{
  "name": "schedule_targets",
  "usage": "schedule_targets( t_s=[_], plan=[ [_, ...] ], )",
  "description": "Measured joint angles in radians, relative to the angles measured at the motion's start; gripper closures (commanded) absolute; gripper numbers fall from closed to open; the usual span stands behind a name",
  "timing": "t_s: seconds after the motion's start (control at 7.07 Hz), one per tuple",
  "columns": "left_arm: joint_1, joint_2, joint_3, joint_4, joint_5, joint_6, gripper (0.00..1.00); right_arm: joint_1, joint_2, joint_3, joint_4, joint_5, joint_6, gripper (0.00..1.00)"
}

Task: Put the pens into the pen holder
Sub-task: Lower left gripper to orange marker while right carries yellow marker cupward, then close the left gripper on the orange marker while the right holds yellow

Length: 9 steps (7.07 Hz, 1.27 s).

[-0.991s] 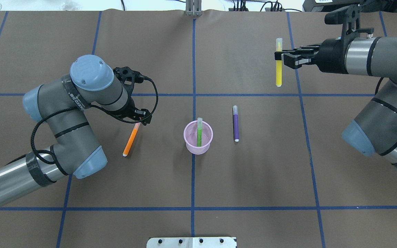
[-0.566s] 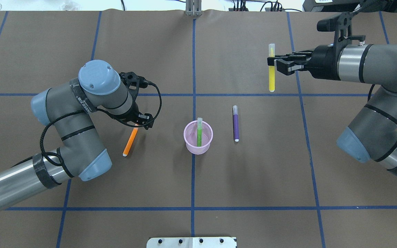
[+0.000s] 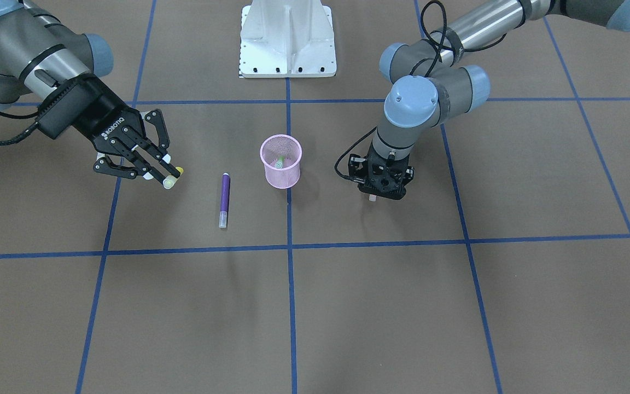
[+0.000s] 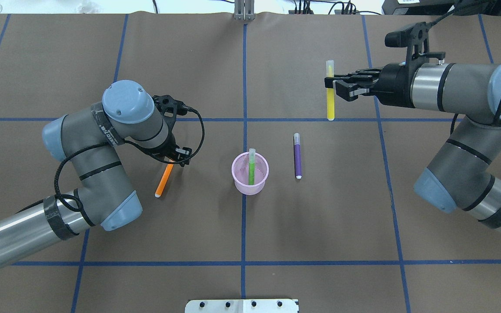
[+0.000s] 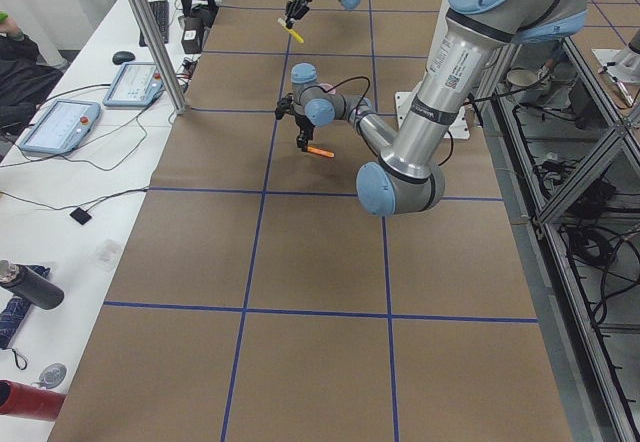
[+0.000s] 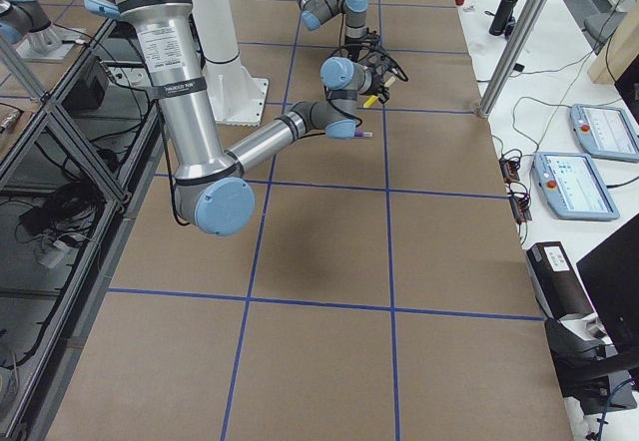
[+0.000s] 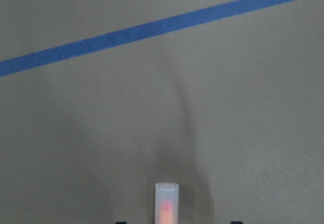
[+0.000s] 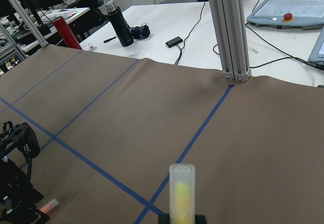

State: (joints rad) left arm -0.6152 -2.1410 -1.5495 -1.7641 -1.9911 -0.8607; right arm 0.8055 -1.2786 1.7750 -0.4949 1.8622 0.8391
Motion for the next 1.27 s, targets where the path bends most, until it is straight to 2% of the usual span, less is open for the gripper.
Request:
schedule_targets(
  t_s=[0.42, 0.85, 1.27],
  plan=[
    [0.000, 0.003, 0.003, 0.001, 0.000, 0.023, 0.43, -0.016, 0.010, 0.000, -0.001, -0.011, 0.000, 1.00],
    [0.000, 0.005, 0.002, 0.003, 0.000, 0.028, 0.48, -0.072, 0.023, 0.000, -0.002, -0.081, 0.001, 1.00],
    [0.000, 0.007, 0.003, 0.003, -0.001, 0.028, 0.52, -0.098, 0.048, -0.006, -0.009, -0.093, 0.001, 1.00]
  ],
)
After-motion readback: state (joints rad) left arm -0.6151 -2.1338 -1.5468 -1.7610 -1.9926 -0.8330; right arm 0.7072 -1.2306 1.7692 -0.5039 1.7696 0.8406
